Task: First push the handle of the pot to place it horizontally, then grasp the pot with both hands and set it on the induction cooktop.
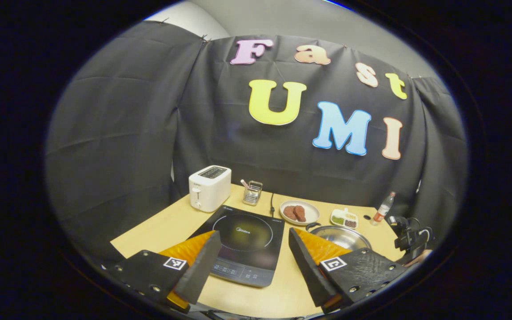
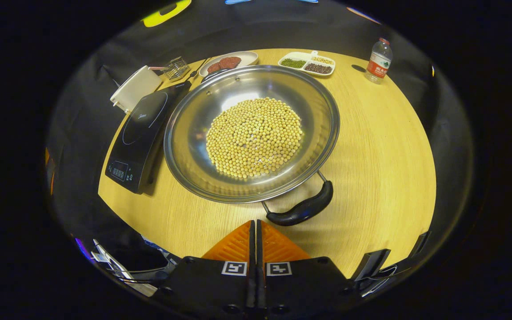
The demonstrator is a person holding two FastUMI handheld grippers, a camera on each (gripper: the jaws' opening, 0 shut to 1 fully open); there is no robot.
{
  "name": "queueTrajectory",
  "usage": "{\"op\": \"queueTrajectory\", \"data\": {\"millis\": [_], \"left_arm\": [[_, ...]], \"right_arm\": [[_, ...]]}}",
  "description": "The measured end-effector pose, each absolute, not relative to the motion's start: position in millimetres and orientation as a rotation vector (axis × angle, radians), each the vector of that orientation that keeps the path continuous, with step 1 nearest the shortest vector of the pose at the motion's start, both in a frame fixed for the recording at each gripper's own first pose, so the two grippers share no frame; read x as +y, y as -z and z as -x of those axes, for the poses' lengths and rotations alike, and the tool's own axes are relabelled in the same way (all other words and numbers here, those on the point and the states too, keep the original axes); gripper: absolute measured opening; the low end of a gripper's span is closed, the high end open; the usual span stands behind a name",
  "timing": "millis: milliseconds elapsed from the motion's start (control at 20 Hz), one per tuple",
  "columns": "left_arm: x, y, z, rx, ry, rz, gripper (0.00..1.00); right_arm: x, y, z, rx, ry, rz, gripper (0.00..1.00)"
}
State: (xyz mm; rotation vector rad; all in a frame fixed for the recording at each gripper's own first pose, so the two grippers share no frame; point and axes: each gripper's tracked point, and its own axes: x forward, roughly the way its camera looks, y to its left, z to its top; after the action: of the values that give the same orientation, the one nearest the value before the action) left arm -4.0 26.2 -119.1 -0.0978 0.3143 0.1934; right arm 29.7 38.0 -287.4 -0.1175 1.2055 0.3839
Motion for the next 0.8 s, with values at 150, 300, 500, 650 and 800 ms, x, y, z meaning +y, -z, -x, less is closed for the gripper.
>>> {"op": "queueTrajectory", "data": {"millis": [150,300,500,650,800], "left_arm": [[13.5,114.2,3.5,0.309,-0.198,0.09,0.93],[2.7,116.8,3.1,0.318,-0.207,0.089,0.93],[-11.4,118.9,1.8,0.325,-0.219,0.1,0.9],[-22.3,122.1,-0.6,0.331,-0.215,0.101,0.93],[-31.0,121.6,-6.2,0.33,-0.209,0.091,0.89]], "right_arm": [[42.8,290.8,-31.4,1.206,-0.43,0.115,0.02],[43.8,292.4,-36.8,1.213,-0.447,0.098,0.02],[42.2,287.6,-44.1,1.204,-0.465,0.075,0.02],[34.2,286.0,-48.8,1.202,-0.469,0.098,0.02],[23.2,284.4,-54.3,1.186,-0.467,0.141,0.02]]}}
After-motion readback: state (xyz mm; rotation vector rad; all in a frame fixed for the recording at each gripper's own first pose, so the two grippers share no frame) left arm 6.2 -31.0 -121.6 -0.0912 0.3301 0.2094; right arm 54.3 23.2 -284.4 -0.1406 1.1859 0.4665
